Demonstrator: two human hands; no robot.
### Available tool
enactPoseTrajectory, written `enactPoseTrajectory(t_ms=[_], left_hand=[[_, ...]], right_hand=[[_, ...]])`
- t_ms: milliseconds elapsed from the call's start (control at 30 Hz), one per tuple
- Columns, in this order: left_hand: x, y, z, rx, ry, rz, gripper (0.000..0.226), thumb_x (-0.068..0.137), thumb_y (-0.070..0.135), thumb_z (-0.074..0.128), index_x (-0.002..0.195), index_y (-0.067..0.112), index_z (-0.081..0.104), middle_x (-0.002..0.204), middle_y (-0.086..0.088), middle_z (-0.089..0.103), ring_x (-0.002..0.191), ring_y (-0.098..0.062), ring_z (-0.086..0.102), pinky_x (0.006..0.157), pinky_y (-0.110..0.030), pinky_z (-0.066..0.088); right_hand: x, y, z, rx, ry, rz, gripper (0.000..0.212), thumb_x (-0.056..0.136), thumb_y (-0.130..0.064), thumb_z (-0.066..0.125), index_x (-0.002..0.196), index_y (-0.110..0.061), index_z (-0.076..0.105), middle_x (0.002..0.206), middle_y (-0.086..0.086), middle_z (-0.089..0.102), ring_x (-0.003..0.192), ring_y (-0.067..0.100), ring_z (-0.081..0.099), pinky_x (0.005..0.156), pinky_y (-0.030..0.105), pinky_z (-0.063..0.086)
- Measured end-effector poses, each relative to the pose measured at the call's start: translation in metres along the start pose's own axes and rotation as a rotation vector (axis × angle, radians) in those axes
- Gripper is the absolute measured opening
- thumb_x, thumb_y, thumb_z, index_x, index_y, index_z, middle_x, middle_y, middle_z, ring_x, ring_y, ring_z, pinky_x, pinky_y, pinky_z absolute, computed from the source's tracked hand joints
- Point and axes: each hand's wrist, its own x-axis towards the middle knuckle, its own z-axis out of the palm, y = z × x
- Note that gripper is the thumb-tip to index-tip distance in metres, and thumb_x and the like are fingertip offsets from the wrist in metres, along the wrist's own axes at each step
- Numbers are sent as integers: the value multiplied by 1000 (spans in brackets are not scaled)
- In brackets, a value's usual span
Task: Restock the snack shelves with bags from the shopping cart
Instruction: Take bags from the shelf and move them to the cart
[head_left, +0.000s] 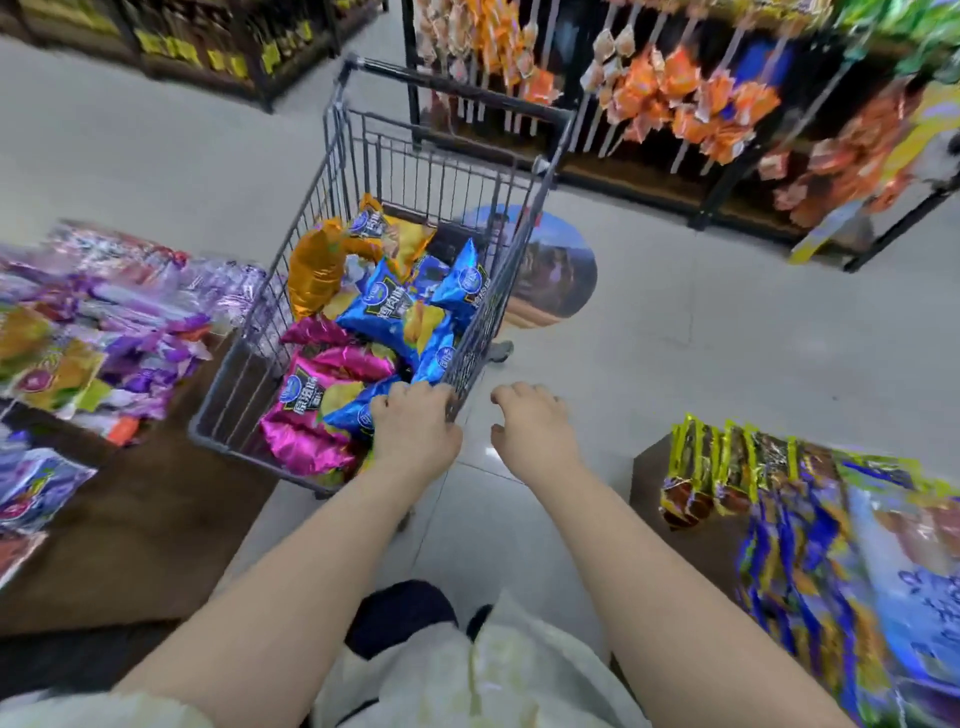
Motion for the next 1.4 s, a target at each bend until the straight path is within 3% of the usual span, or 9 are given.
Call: enactPoseTrajectory(t_ms=[300, 467, 700, 900, 1100, 1167, 1267, 1400], left_hand=[[112, -40, 2, -61, 3, -226, 34, 83, 28, 58, 117, 28, 59, 113, 1, 59, 113, -27, 48, 93, -43, 35], [169, -71, -5, -106, 18, -318, 33, 84, 30, 56, 118, 29, 59, 113, 1, 59, 112, -27, 47, 90, -41, 34], [217, -113, -16, -201, 28, -544, 34, 86, 34, 58, 120, 30, 60, 118, 1, 59, 117, -28, 48, 95, -43, 36], [244, -139, -11, -249, 23, -773, 28, 86, 32, 60, 113, 29, 62, 113, -2, 60, 114, -30, 48, 92, -44, 38], [290, -139, -8, -338, 99, -987, 27, 84, 36, 63, 110, 27, 63, 108, -4, 61, 112, -32, 51, 88, -43, 41], [313, -139, -8, -415, 118, -1011, 37, 84, 33, 64, 120, 24, 60, 114, -7, 60, 113, -33, 51, 91, -44, 43], [347, -143, -9, -478, 256, -1032, 51, 83, 35, 70, 129, 19, 54, 119, -10, 57, 114, -35, 50, 94, -45, 44], [375, -153, -2, -478, 320, -1079, 41, 88, 35, 68, 125, 21, 56, 117, -6, 56, 113, -29, 48, 91, -42, 44]], right_hand=[[144, -12, 0, -31, -47, -209, 29, 88, -23, 54, 116, -18, 53, 116, 4, 55, 113, 30, 49, 89, 40, 37], [221, -29, -10, -40, -130, -276, 34, 90, -24, 54, 123, -18, 51, 120, 4, 54, 116, 29, 46, 94, 41, 40], [307, -49, -13, 63, -198, -340, 27, 87, -23, 56, 113, -15, 55, 109, 5, 59, 104, 29, 52, 83, 42, 48], [392, -67, -5, 148, -258, -432, 28, 87, -19, 61, 114, -16, 59, 111, 6, 62, 104, 29, 56, 81, 43, 50], [477, -79, -6, 161, -372, -574, 23, 86, -17, 61, 109, -14, 58, 106, 8, 61, 96, 30, 58, 69, 36, 45], [504, -86, -3, 164, -404, -609, 22, 86, -17, 61, 107, -14, 59, 103, 8, 61, 97, 30, 57, 72, 36, 46], [537, -98, 2, 177, -457, -649, 34, 85, -14, 60, 119, -17, 59, 116, 7, 62, 107, 28, 58, 83, 40, 51], [566, -107, 13, 155, -517, -704, 38, 89, -16, 61, 126, -18, 56, 125, 4, 60, 111, 25, 58, 87, 39, 50]])
